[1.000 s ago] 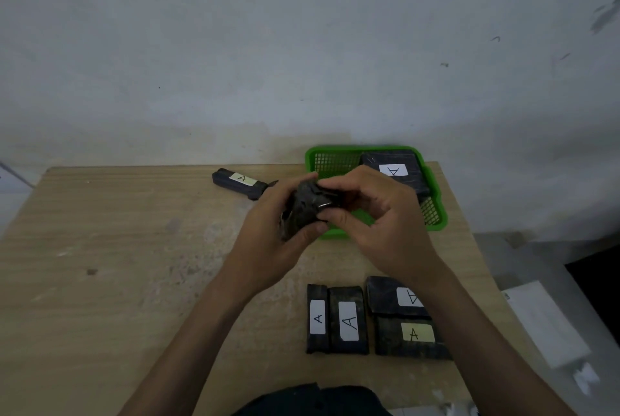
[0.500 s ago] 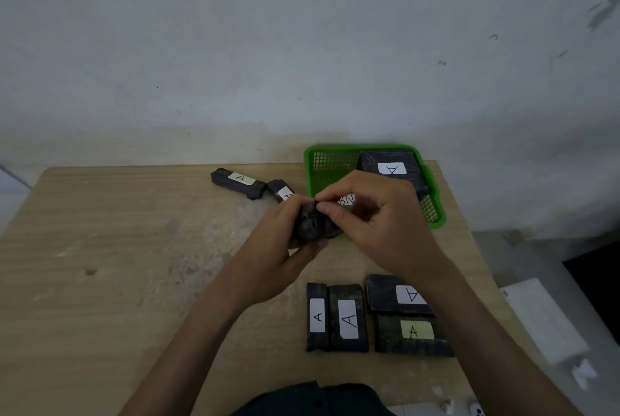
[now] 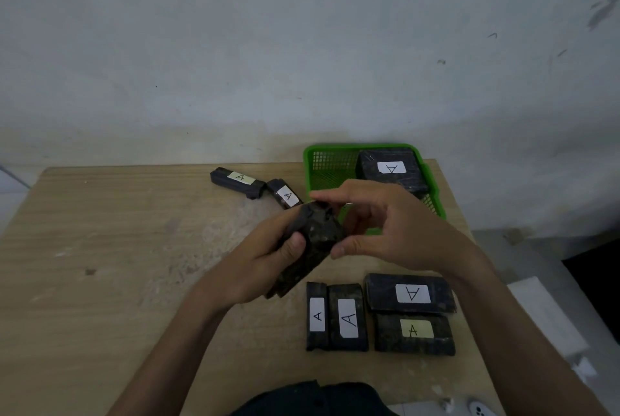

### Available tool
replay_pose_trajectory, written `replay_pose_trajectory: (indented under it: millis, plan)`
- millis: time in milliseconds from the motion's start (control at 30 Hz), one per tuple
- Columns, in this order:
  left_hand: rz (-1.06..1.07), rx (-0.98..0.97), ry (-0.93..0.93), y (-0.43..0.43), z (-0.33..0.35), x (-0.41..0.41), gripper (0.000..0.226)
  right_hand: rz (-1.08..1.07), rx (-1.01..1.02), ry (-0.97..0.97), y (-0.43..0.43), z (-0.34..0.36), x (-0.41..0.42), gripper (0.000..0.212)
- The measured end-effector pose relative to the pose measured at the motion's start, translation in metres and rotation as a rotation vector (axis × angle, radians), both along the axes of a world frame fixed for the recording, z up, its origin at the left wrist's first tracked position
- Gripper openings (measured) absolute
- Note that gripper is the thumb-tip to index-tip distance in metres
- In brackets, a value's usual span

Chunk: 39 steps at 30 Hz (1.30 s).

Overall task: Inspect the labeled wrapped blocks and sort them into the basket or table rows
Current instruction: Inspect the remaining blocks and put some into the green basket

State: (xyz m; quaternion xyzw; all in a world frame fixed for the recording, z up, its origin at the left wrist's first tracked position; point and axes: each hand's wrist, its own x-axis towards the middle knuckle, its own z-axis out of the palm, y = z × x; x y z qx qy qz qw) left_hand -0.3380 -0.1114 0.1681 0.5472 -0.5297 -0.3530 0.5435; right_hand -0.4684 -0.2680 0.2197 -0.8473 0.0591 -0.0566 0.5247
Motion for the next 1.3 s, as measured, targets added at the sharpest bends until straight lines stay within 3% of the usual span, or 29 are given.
replay_pose_trajectory:
  millis: [267,500,633,767,1000,1133,1300]
  plan:
    - [-0.107,0.059,-0.02,0.001,0.01,0.007,0.042,0.1,-0.334,-0.106,0.003,0.004,0.0,0.059]
    - [-0.089,0.13,-0.06,0.0,0.004,0.006,0.052,0.072,-0.377,-0.172,0.007,-0.003,0.004,0.04]
    - [-0.04,0.099,-0.233,-0.003,0.009,0.003,0.054,-0.012,-0.34,-0.207,0.009,-0.005,0.004,0.038]
    - [0.071,0.058,-0.355,-0.01,0.009,0.001,0.033,-0.093,-0.292,-0.215,0.013,-0.008,0.004,0.029]
    - [0.07,0.081,-0.303,-0.007,-0.001,0.002,0.028,-0.077,-0.339,-0.232,0.016,-0.01,0.006,0.03]
    - [0.048,0.081,-0.307,-0.005,0.001,0.0,0.03,-0.073,-0.381,-0.289,0.019,-0.013,0.007,0.021]
    - [0.054,0.102,-0.285,-0.004,-0.002,0.001,0.027,-0.057,-0.382,-0.256,0.018,-0.012,0.008,0.027]
